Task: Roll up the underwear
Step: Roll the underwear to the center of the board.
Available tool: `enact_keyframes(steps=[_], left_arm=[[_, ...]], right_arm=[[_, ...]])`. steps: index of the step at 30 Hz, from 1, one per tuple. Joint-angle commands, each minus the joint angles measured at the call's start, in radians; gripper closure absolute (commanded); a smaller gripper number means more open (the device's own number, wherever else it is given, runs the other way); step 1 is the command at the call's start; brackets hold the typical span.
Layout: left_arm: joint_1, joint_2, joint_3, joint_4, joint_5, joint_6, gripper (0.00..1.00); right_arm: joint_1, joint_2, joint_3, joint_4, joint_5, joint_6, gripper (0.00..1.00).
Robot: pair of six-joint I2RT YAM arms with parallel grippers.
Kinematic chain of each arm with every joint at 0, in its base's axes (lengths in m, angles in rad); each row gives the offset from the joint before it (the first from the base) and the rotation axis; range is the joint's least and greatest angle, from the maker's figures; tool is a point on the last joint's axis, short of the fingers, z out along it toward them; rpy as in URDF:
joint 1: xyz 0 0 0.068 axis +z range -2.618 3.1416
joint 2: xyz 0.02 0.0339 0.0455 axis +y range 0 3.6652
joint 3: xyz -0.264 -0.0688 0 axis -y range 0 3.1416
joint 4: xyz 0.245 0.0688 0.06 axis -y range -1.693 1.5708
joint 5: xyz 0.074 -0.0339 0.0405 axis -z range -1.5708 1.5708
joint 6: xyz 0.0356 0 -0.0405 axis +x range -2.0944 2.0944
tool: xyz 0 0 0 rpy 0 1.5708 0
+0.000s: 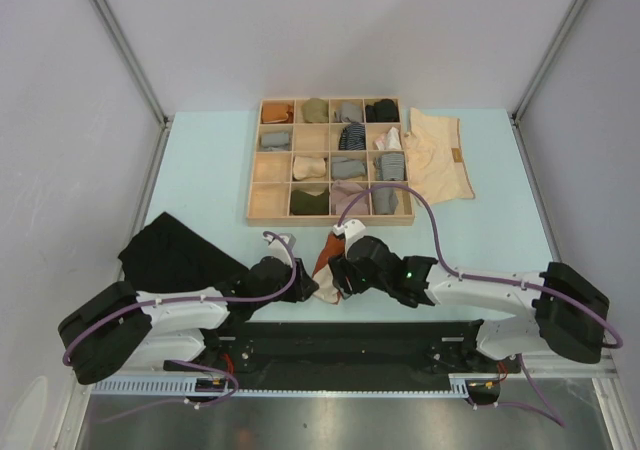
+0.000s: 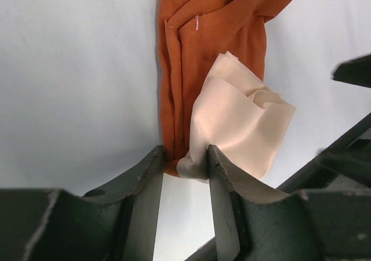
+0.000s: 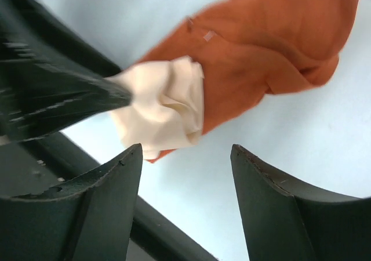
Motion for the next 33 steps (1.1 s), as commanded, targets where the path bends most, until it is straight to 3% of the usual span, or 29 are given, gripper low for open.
enact_keyframes(steps=[1, 5, 15, 22, 33], left_arm=[[0.012, 0.017, 0.029, -0.044, -0.004, -0.033, 0.59], [0.018, 0.021, 0.027, -0.049, 0.008, -0.04, 0.59], [0.044, 0.021, 0.024, -0.034, 0.063, -0.063, 0.59], [0.06, 0.015, 0.014, -0.025, 0.085, -0.074, 0.59], [0.074, -0.005, 0.003, -0.015, 0.096, -0.074, 0.59]], right_arm=[[0.062, -0.076, -0.018, 0.061, 0.061, -0.094, 0.33], [0.132, -0.048, -0.026, 0.14, 0.028, -0.16, 0.37], [0.175, 0.087, -0.052, 0.301, -0.026, -0.227, 0.46], [0.183, 0.165, -0.042, 0.299, 0.011, -0.247, 0.47], [0.237, 0.273, -0.007, 0.226, 0.19, -0.215, 0.47]])
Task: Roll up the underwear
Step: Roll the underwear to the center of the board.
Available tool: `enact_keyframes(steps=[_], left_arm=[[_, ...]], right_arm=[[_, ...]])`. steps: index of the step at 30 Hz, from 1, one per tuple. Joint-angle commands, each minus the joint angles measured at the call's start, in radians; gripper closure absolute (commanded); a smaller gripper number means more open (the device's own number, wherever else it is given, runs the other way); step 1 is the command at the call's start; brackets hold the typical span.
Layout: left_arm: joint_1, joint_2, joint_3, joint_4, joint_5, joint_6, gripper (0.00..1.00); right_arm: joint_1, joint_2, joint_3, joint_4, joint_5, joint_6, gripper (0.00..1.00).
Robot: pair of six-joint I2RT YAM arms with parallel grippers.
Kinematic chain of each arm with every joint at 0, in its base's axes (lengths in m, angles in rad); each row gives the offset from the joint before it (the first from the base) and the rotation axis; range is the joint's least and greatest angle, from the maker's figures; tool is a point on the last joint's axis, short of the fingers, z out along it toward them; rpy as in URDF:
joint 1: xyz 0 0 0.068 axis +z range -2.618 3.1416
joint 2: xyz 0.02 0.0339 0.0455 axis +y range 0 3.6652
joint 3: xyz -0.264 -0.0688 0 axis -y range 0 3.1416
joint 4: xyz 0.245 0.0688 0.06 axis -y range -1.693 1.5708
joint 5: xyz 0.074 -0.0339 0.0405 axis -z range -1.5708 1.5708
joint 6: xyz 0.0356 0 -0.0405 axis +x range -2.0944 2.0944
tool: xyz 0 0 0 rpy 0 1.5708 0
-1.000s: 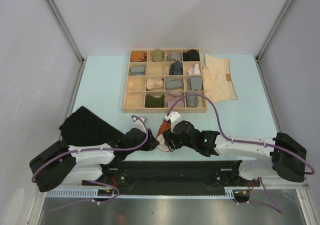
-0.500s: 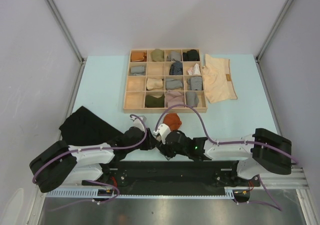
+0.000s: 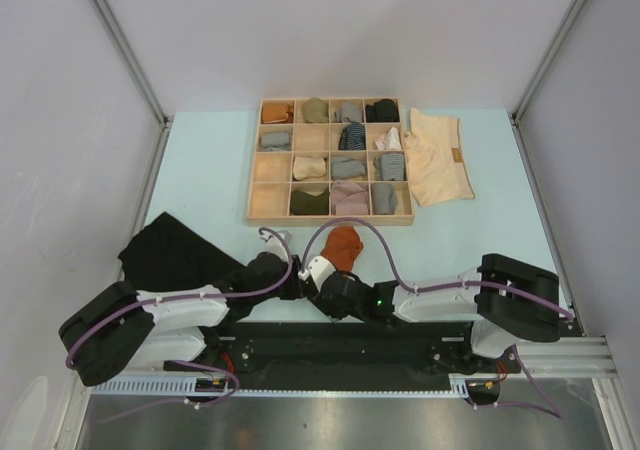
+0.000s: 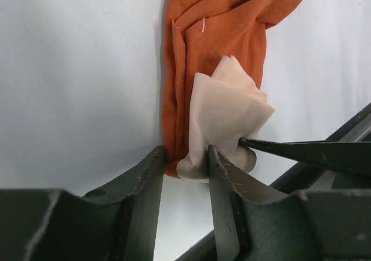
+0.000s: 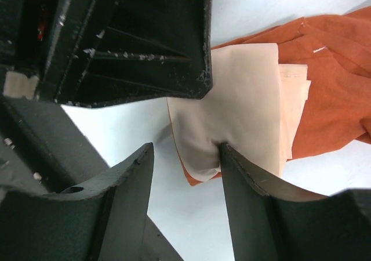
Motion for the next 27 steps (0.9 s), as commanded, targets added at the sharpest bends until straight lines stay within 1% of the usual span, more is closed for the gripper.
enact_keyframes(steps=[1, 3, 4, 5, 6, 7, 8, 9, 11, 12, 13, 14, 18, 20, 26, 27], left_arm=[[0.011, -0.014, -0.002, -0.009, 0.036, -0.008, 0.58], [0.012, -0.021, -0.003, -0.008, 0.044, -0.008, 0.57], [0.014, -0.026, -0.003, -0.006, 0.048, -0.008, 0.55], [0.017, -0.033, -0.002, -0.009, 0.05, -0.005, 0.54], [0.018, -0.05, -0.003, -0.015, 0.05, -0.005, 0.52], [0.024, -0.063, -0.003, -0.031, 0.05, -0.002, 0.47], [0.029, -0.075, -0.002, -0.041, 0.048, 0.004, 0.45], [0.032, -0.104, 0.0, -0.067, 0.047, 0.008, 0.39], [0.044, -0.139, 0.001, -0.095, 0.044, 0.022, 0.36], [0.049, -0.158, 0.003, -0.11, 0.039, 0.025, 0.35], [0.058, -0.193, 0.004, -0.139, 0.036, 0.03, 0.33], [0.063, -0.21, 0.003, -0.155, 0.035, 0.037, 0.32], [0.075, -0.294, 0.0, -0.215, 0.022, 0.059, 0.3], [0.077, -0.331, -0.002, -0.225, 0.022, 0.07, 0.29], [0.077, -0.382, -0.026, -0.235, 0.025, 0.093, 0.29], [0.077, -0.398, -0.034, -0.229, 0.027, 0.099, 0.29]], right_arm=[[0.025, 0.077, 0.037, -0.047, 0.11, 0.019, 0.48], [0.033, 0.097, 0.049, -0.072, 0.131, 0.027, 0.57], [0.033, 0.11, 0.051, -0.075, 0.131, 0.033, 0.6], [0.032, 0.114, 0.052, -0.078, 0.119, 0.036, 0.7], [0.035, 0.117, 0.054, -0.08, 0.108, 0.036, 0.76], [0.033, 0.117, 0.054, -0.08, 0.099, 0.039, 0.81], [0.033, 0.111, 0.051, -0.075, 0.07, 0.041, 0.87], [0.033, 0.105, 0.046, -0.072, 0.053, 0.041, 0.9], [0.03, 0.082, 0.041, -0.061, -0.008, 0.039, 0.98], [0.026, 0.073, 0.038, -0.057, -0.033, 0.041, 1.0], [0.016, 0.062, 0.035, -0.054, -0.059, 0.041, 1.0], [0.01, 0.053, 0.034, -0.051, -0.12, 0.041, 1.0], [-0.022, 0.001, 0.024, -0.051, -0.256, 0.056, 1.0], [-0.045, -0.016, 0.017, -0.052, -0.331, 0.063, 1.0], [-0.106, -0.045, -0.005, -0.046, -0.473, 0.119, 1.0], [-0.134, -0.047, -0.008, -0.041, -0.493, 0.126, 1.0]])
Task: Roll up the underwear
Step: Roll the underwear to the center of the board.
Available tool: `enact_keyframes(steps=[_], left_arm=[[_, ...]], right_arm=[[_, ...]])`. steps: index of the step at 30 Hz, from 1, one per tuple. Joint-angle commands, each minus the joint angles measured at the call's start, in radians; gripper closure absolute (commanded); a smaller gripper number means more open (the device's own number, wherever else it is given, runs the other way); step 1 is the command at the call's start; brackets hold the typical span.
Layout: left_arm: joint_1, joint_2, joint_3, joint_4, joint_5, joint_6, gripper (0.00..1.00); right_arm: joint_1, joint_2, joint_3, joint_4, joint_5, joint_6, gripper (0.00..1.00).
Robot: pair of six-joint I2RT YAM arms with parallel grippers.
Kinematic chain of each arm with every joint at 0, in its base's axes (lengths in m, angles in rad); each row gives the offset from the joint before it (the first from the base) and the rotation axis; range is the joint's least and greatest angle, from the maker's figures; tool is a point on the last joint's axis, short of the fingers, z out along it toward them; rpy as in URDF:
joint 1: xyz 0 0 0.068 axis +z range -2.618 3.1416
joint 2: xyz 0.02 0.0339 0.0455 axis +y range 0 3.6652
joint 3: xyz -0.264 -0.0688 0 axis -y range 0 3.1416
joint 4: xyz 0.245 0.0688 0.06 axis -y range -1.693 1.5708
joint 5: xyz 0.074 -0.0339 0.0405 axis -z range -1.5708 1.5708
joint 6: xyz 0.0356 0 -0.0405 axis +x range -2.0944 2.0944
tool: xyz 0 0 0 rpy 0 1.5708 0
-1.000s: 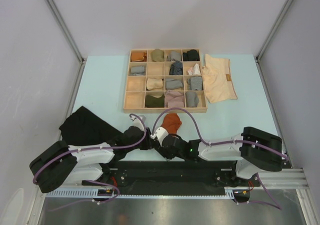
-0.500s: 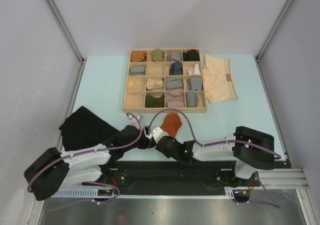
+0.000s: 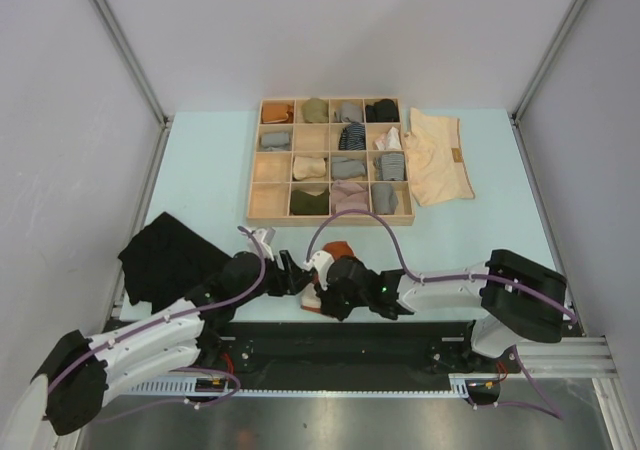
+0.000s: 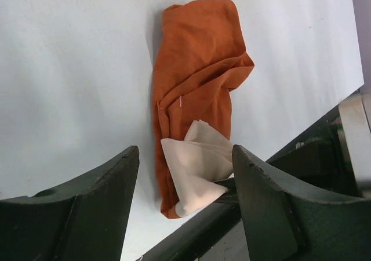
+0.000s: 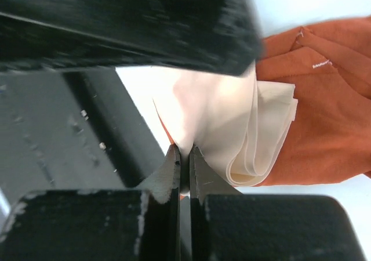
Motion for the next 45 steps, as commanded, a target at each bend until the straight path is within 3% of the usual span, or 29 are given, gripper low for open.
enact_keyframes(steps=[1, 16, 30, 38, 45], left_arm=[[0.007, -0.053, -0.03, 0.0, 0.005, 0.052, 0.29], [-0.018, -0.042, -0.119, 0.356, 0.182, 0.165, 0.29], [-0.055, 0.218, -0.192, 0.71, 0.237, 0.14, 0.29], [-0.081, 0.367, -0.227, 0.807, 0.237, 0.115, 0.3], [-0.094, 0.376, -0.231, 0.787, 0.243, 0.103, 0.32]], right_arm=[[-0.059, -0.032, -0.024, -0.001, -0.21, 0.077, 1.0], [-0.274, 0.042, -0.029, 0.022, -0.483, 0.198, 1.0], [-0.361, 0.143, -0.016, 0.043, -0.546, 0.218, 1.0], [-0.386, 0.146, -0.02, 0.045, -0.557, 0.224, 1.0], [-0.416, 0.163, -0.029, 0.062, -0.576, 0.247, 1.0]])
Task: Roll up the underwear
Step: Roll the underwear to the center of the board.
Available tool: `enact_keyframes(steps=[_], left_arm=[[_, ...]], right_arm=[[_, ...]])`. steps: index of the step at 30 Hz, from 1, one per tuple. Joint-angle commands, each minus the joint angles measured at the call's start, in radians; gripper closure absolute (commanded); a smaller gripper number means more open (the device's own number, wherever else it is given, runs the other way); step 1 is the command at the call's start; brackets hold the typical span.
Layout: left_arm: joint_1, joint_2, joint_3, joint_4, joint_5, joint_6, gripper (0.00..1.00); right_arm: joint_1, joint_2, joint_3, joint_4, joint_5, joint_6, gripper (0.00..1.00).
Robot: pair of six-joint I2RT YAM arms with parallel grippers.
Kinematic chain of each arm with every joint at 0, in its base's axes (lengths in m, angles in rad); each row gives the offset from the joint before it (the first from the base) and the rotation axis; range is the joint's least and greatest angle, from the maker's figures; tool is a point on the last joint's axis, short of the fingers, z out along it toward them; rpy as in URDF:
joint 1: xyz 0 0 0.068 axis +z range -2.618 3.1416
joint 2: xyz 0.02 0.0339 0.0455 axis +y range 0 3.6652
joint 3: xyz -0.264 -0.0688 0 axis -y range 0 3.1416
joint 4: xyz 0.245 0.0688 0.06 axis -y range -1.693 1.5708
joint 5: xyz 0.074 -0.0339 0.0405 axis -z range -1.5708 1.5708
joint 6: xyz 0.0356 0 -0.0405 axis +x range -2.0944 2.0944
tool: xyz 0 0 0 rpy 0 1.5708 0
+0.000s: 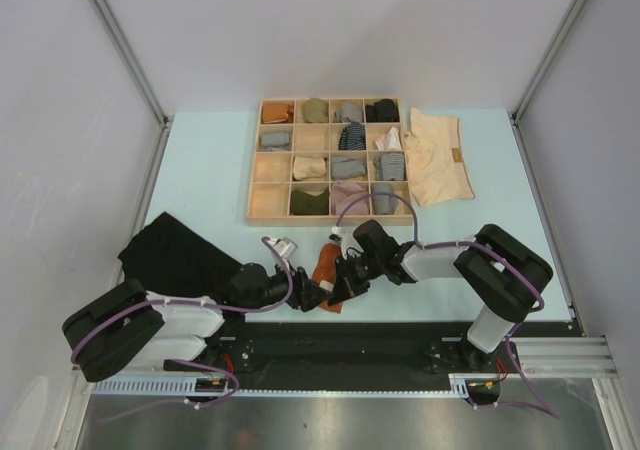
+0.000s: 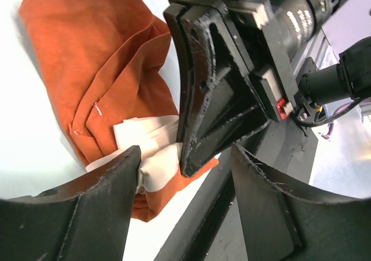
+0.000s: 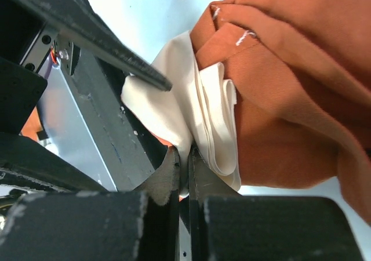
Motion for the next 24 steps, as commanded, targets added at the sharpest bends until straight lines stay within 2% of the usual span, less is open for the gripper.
enact_keyframes(steps=[1, 10, 16, 20, 24], left_arm=[[-0.012, -0.015, -0.085, 0.037, 0.016, -0.021, 0.32], [-0.015, -0.075, -0.095, -0.129, -0.02, -0.014, 0.37], [-0.017, 0.023, -0.089, -0.111, -0.027, -0.015, 0.38], [-0.021, 0.121, -0.06, -0.083, -0.006, -0.02, 0.47], [-0.021, 0.143, -0.06, -0.083, -0.023, -0.024, 0.57]], right_arm=[[-0.034, 0.028, -0.009, -0.007, 0.053, 0.003, 1.0], [-0.065, 0.053, -0.009, 0.017, 0.019, 0.015, 1.0], [-0.08, 0.068, -0.005, 0.039, -0.003, 0.037, 1.0], [-0.091, 0.071, -0.005, 0.039, 0.002, 0.041, 1.0], [-0.102, 0.07, -0.01, 0.037, 0.01, 0.044, 1.0]])
